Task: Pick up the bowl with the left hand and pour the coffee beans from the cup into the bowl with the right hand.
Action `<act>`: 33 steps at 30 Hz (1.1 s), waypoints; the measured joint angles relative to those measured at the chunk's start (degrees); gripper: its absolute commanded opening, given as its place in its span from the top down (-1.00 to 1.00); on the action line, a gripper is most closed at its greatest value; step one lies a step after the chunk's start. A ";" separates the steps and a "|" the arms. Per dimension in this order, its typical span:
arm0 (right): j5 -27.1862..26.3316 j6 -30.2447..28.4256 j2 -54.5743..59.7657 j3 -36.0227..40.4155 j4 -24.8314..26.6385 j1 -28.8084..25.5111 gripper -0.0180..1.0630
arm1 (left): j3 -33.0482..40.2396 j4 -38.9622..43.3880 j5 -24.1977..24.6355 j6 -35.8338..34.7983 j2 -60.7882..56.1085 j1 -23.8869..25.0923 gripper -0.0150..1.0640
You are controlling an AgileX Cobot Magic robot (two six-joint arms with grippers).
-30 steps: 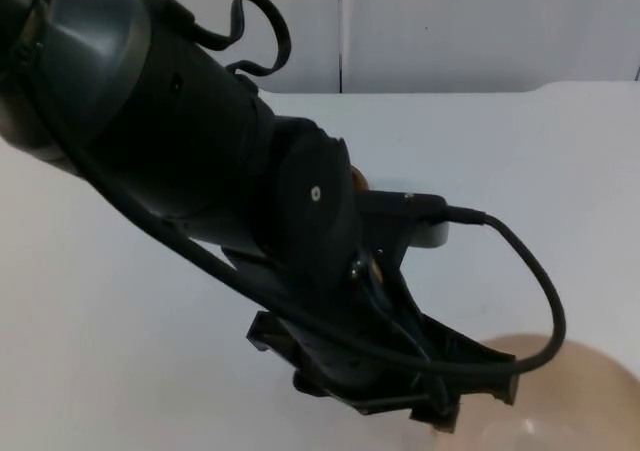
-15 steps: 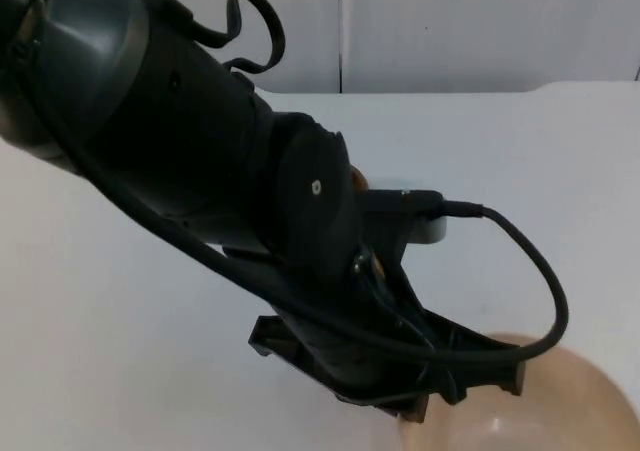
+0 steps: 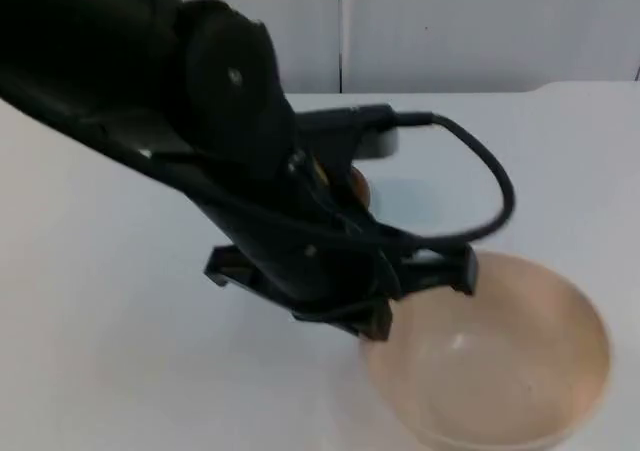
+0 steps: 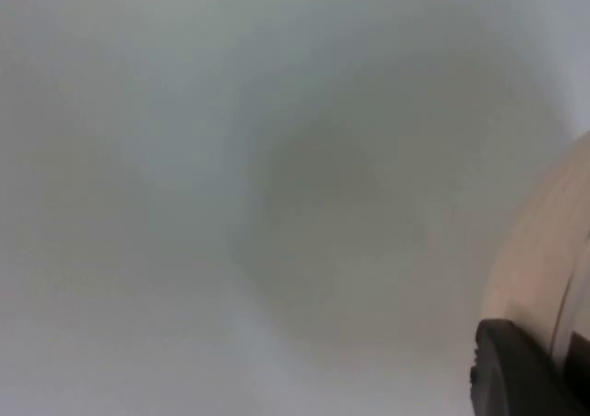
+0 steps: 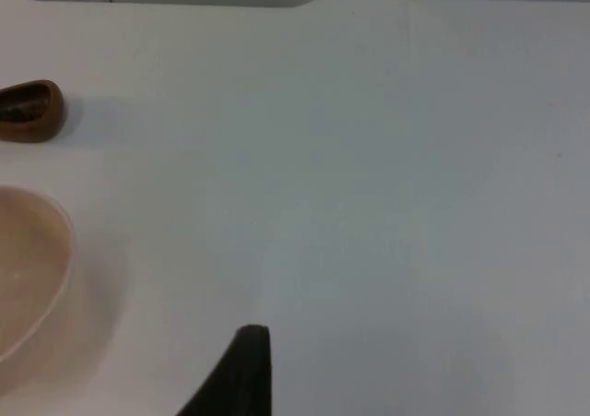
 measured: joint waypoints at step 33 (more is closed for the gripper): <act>0.00 0.00 0.00 0.00 -0.54 0.00 -0.98 | 0.00 21.84 9.83 -13.88 -1.95 5.36 0.98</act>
